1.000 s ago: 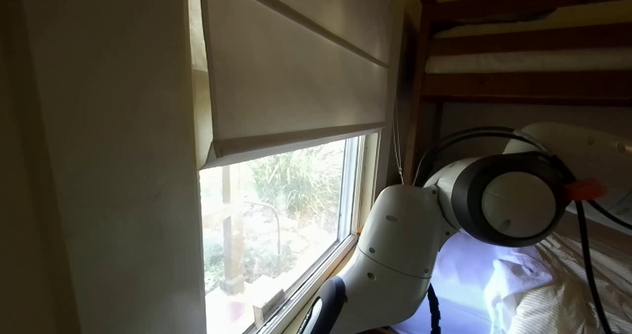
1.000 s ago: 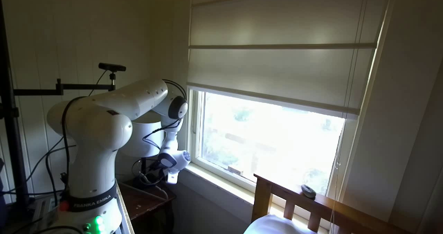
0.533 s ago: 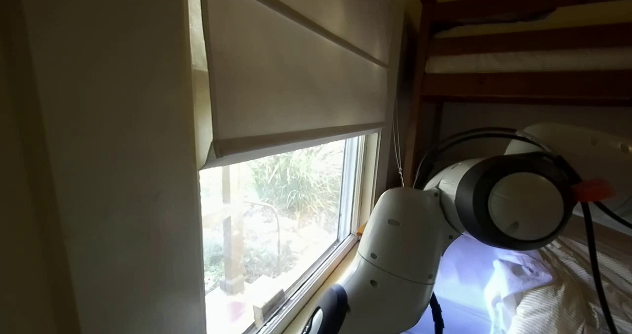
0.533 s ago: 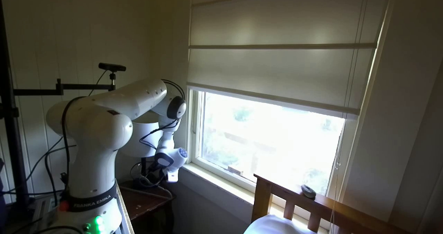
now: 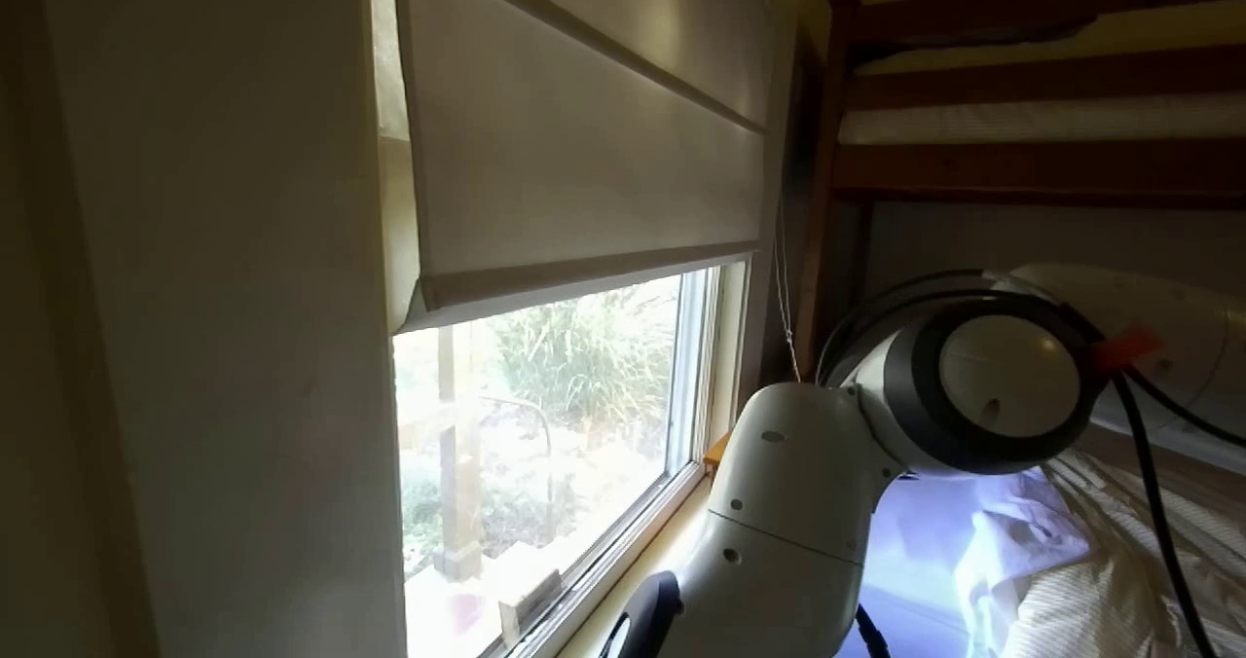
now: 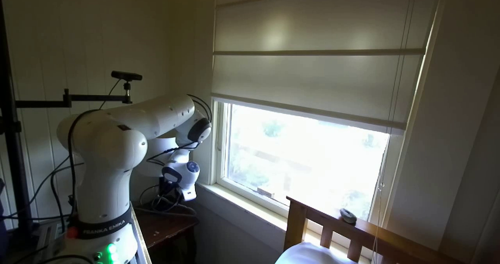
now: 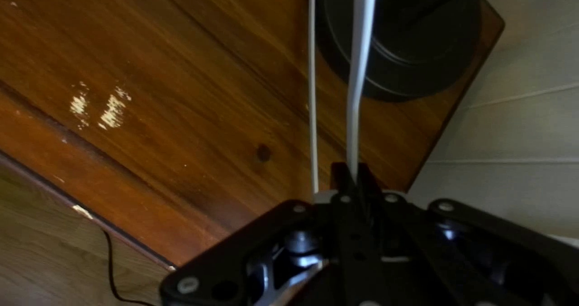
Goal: Remove the coat hanger from the bed and put it on the table on the left
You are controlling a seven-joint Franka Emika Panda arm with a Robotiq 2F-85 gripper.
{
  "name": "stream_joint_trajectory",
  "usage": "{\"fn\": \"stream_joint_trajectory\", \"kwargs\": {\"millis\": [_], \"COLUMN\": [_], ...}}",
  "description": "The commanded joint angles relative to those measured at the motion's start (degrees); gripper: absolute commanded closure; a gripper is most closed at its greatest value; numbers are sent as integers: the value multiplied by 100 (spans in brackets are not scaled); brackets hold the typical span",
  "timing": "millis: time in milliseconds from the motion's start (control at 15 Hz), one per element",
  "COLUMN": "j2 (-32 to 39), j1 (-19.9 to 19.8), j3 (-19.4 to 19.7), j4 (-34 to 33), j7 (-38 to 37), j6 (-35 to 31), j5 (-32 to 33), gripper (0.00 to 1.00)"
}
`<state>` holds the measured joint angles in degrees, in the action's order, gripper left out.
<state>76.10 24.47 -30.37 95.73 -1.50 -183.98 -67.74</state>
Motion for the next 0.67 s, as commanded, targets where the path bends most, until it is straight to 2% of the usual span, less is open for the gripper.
{"fn": "stream_joint_trajectory", "kwargs": {"millis": [0,67,267,333,600], "j2": [753,948,1596,985,1064], "j1": [-949,-1215,-2021,-1866,-2542], "j3": [-1187,-1489,-2266,-1856,-2067], "j4": [-329,-314,-111,241,908], "j7": [1149,1258,1210,364,-712], "j6": [-1031,-1273,-2030,-1660,-1968], "j5": [114,320,1310,1562,2898], "gripper": [71,69,51,42,16]}}
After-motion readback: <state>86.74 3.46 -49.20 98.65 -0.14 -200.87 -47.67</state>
